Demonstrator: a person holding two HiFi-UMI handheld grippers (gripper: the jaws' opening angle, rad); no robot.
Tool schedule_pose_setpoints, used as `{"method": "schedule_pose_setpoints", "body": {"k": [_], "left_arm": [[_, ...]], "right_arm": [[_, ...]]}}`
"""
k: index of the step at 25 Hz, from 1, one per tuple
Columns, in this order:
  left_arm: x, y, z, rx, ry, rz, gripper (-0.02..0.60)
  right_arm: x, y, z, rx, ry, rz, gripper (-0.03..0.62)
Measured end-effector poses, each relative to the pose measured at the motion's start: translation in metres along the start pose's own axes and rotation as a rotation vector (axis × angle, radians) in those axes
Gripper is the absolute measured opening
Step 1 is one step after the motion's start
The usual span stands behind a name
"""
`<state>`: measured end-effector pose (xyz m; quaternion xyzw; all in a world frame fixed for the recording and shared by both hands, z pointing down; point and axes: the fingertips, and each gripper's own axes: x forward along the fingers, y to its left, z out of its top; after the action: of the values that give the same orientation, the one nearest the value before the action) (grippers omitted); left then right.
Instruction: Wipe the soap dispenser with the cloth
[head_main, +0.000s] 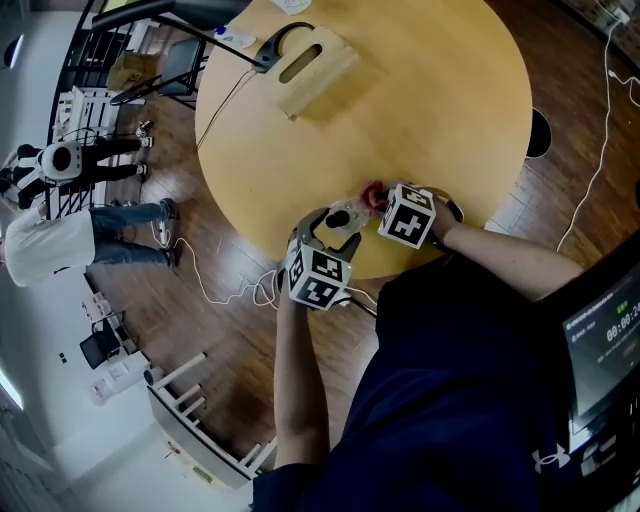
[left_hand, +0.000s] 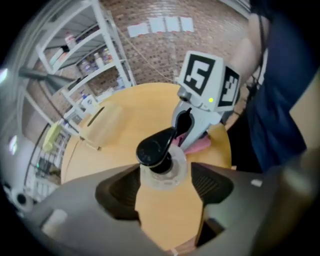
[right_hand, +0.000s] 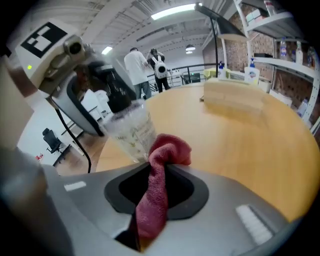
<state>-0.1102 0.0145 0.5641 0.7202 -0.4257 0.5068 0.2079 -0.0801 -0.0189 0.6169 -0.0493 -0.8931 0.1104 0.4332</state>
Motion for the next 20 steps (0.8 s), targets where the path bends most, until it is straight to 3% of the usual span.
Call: {"method": "schedule_pose_setpoints", "body": {"k": [3,5,7,12,13,16,18,20], "left_arm": [[-0.004,0.006,0.01,-0.259,-0.067,0.046,0.334],[-0.002,0.009,0.007,-0.276,-0.049,0.092,0.33],[0.001,0.009,0.003,-0.213,-0.017,0.099,0.301],[0.002,0.003,0.006,-0.055,0.015,0.038,0.3],[0.002,0.001,0.007,-0.012,0.018,0.023,0.299],[0.004,-0.003,0.007,0.134,0.038,-0.036,0.299],[0.005,-0.001,0.006,0.203,0.06,-0.068,0.301],[0.006,0.0,0.006,0.231,0.075,-0.081,0.302]], "right_arm": [[-0.035,0.005,0.043,-0.181,-0.149,-0.013,0.089],[-0.051,0.014,0.062,-0.357,-0.206,-0.027,0.089],[-0.048,0.017,0.06,-0.461,-0.184,-0.025,0.089],[-0.006,0.007,0.014,-0.555,0.018,-0.019,0.089],[-0.002,0.005,0.005,-0.647,0.069,-0.036,0.088],[0.003,0.008,-0.019,-1.088,0.197,-0.067,0.087],[-0.001,0.023,-0.034,-1.271,0.214,0.027,0.086],[-0.005,0.038,-0.043,-1.368,0.2,0.109,0.086]]}}
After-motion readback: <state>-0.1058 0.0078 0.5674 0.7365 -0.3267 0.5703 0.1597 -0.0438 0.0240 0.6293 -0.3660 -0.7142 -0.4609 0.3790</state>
